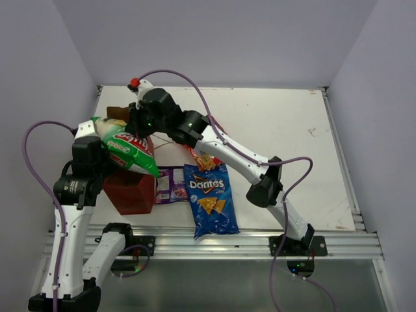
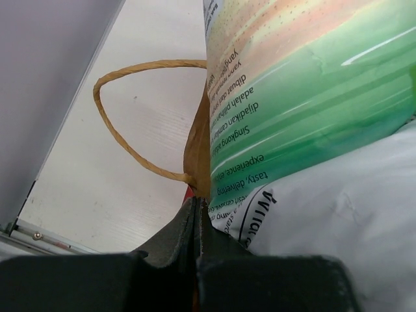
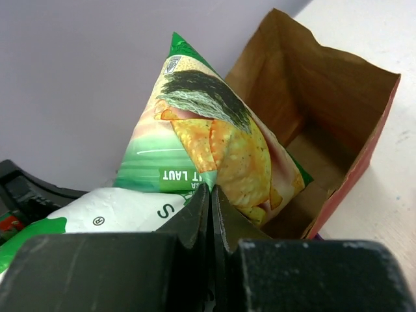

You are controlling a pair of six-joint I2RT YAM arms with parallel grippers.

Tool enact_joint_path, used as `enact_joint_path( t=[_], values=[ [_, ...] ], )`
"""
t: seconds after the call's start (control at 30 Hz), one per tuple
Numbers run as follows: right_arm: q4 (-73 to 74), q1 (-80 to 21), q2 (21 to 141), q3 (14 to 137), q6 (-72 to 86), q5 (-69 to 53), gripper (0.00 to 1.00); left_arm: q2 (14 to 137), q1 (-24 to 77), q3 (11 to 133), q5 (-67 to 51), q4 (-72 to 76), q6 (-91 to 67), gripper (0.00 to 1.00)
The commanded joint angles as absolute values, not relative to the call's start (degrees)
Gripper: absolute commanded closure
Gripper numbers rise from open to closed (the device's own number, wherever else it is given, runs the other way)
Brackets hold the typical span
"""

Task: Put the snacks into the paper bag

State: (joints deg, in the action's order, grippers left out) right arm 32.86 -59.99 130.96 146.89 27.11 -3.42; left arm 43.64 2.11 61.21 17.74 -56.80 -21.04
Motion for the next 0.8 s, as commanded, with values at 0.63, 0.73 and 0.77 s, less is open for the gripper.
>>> enact_joint_path(
  t=[0.63,0.73,0.77],
  values=[
    [35.4,-65.1,117.3,148.3,12.2,14.8,0.01,43.9,4.7,65.0,19.5,-57.2,-21.4,1.0],
    [35.0,-65.1,112.9,146.2,9.3,19.2,0.01,43.8,4.8,65.5,22.0,-57.9,-22.0,1.0],
    [35.5,-65.1,112.2,146.0,8.2,21.0,0.01,43.6,4.8,65.2,22.0,-57.9,-22.0,1.0]
  ],
)
